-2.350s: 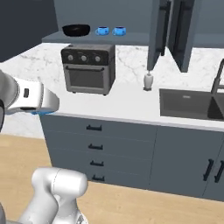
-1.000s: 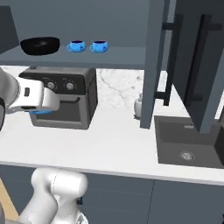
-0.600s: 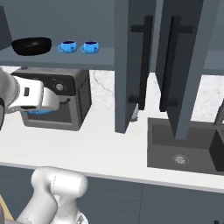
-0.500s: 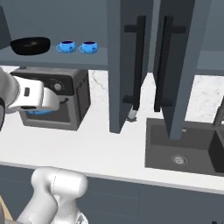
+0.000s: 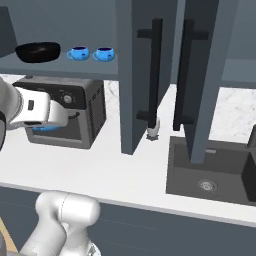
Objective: Gather all objects into one cabinet and sort the glasses and bowls to opposite sides.
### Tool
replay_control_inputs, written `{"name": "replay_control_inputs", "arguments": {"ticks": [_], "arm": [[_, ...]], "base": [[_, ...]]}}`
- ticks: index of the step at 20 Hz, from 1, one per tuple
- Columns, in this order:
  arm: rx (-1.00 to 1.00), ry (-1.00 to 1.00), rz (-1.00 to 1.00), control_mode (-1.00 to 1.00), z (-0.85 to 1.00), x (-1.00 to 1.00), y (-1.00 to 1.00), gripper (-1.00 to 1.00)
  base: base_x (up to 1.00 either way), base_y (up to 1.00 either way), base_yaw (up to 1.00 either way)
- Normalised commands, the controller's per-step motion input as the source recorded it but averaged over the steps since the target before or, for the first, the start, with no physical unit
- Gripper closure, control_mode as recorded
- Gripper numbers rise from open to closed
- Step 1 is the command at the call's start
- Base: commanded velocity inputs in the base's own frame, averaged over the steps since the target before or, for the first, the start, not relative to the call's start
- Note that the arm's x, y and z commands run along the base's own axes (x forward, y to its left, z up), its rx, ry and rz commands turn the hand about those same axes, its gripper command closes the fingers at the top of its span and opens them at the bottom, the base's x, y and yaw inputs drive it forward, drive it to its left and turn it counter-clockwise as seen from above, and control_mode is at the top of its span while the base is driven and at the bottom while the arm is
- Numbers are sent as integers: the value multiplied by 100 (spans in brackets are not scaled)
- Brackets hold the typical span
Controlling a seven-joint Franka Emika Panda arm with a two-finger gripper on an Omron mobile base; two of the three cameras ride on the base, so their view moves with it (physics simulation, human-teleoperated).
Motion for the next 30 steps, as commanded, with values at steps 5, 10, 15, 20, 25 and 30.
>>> {"name": "replay_control_inputs", "arguments": {"ticks": [5, 10, 15, 20, 25, 30], "arm": [[0, 0, 0, 100, 0, 0, 0, 100], [0, 0, 0, 100, 0, 0, 0, 100], [0, 0, 0, 100, 0, 0, 0, 100], [0, 0, 0, 100, 0, 0, 0, 100], [0, 0, -3, -100, 0, 4, 1, 100], [0, 0, -21, -100, 15, 46, 0, 100]], "base": [[24, 0, 7], [39, 0, 3], [44, 0, 0], [35, 0, 0], [2, 0, 0], [0, 0, 0]]}}
